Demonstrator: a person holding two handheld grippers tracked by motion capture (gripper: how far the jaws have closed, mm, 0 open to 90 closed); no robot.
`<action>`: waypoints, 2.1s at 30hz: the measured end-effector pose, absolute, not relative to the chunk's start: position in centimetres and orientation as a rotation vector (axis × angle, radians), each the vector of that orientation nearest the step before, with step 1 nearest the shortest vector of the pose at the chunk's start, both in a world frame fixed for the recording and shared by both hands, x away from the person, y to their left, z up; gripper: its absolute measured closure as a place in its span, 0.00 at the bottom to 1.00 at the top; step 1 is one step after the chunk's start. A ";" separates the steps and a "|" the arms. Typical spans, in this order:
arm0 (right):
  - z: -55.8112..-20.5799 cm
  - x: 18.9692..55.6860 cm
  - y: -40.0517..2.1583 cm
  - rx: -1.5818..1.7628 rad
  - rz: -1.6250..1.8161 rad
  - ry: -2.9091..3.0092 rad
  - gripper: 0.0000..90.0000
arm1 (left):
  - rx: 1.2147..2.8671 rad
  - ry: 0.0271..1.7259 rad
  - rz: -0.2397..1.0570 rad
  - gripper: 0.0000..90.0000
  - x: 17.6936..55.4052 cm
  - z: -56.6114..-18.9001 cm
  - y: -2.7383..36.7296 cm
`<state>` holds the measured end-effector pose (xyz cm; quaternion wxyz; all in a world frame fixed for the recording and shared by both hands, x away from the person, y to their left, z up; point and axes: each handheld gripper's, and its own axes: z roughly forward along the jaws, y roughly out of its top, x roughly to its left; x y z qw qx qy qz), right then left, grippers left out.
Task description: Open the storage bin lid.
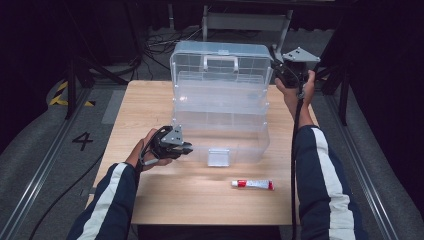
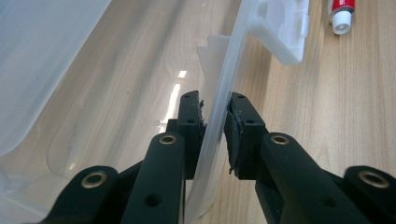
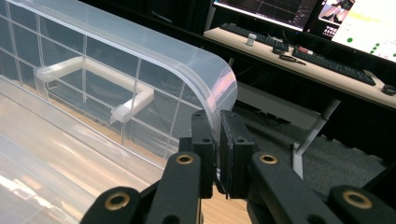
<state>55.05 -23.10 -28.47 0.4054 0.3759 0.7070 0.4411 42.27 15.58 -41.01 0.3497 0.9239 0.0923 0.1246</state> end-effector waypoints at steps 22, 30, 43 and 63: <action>-29.6 60.4 -23.3 1.060 1.160 1.806 0.95 | 2.381 0.241 0.291 0.86 42.5 -41.2 15.6; -30.2 62.8 -22.9 1.075 1.094 1.846 0.94 | 2.381 0.243 0.293 0.86 42.5 -41.2 15.5; -31.1 64.6 -22.8 1.096 1.074 1.866 0.94 | 2.378 0.236 0.286 0.86 42.5 -41.2 15.5; -32.1 66.4 -22.7 1.109 1.041 1.919 0.93 | 2.392 0.216 0.291 0.87 42.7 -41.3 15.2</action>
